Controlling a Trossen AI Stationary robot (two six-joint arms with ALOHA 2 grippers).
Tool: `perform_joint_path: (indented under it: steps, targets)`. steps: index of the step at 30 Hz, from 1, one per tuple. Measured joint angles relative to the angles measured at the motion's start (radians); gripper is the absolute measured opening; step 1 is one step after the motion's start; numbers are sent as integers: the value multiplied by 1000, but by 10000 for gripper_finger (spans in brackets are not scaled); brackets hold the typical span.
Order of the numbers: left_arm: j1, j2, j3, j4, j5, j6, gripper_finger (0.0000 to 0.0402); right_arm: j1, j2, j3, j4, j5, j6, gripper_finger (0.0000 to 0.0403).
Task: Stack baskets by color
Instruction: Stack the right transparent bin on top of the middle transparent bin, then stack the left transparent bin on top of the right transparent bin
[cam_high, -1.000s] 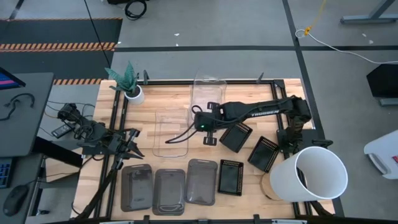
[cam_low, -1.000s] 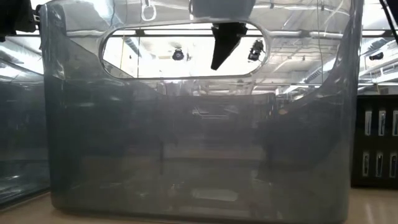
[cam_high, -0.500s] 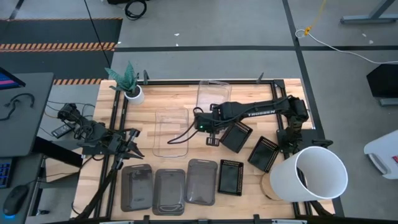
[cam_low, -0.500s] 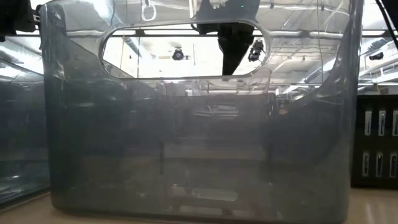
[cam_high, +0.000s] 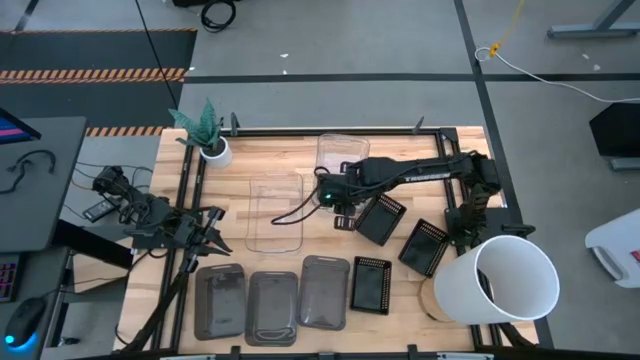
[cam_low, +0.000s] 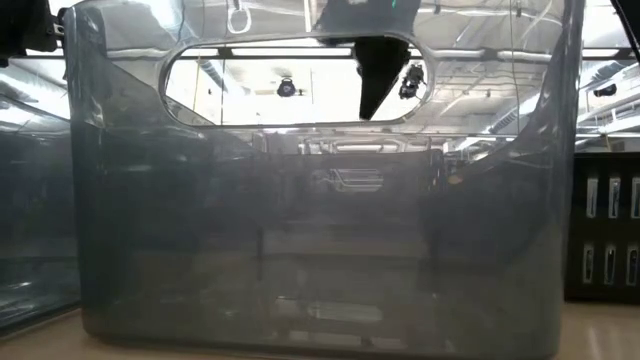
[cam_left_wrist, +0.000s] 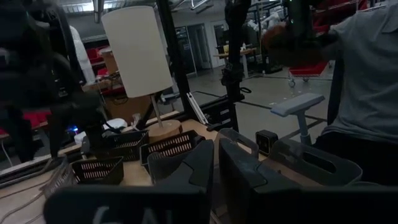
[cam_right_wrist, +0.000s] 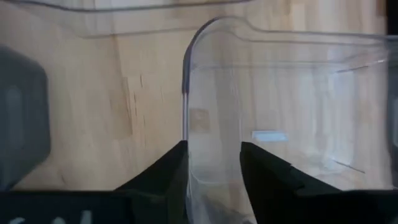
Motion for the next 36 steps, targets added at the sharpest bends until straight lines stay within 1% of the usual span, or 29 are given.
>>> perform_joint_path:
  steps: [5,7,9,11,13,17,19,22,23,27,29,31,34,36]
  targets:
    - [0,0,0,0,0,0,32,16,-117,0,-42,17,25,164]
    - [0,0,0,0,0,0,34,44,-176,-15,-29,58,30,163]
    - [0,0,0,0,0,0,36,80,-241,-57,2,112,30,163]
    - [0,0,0,0,0,0,38,116,-316,-133,69,154,30,163]
    - [0,0,0,0,0,0,38,144,-397,-223,177,165,19,163]
    - [0,0,0,0,0,0,35,172,-527,-395,379,124,2,162]
    - [0,0,0,4,0,0,33,182,-581,-469,443,111,1,162]
    - [0,0,0,38,0,-9,30,193,-651,-561,492,112,12,162]
    - [0,0,0,46,0,-44,30,195,-671,-590,503,113,22,161]
    - [0,0,1,92,0,-266,33,221,-754,-699,580,112,45,161]
    - [1,2,1,93,-3,-308,34,239,-793,-760,641,110,45,161]
    - [2,12,1,96,-55,-349,33,256,-832,-817,691,110,48,161]
    - [2,29,1,78,-247,-425,27,274,-884,-892,764,113,77,161]
    - [2,45,1,46,-358,-479,22,286,-910,-936,790,113,105,161]
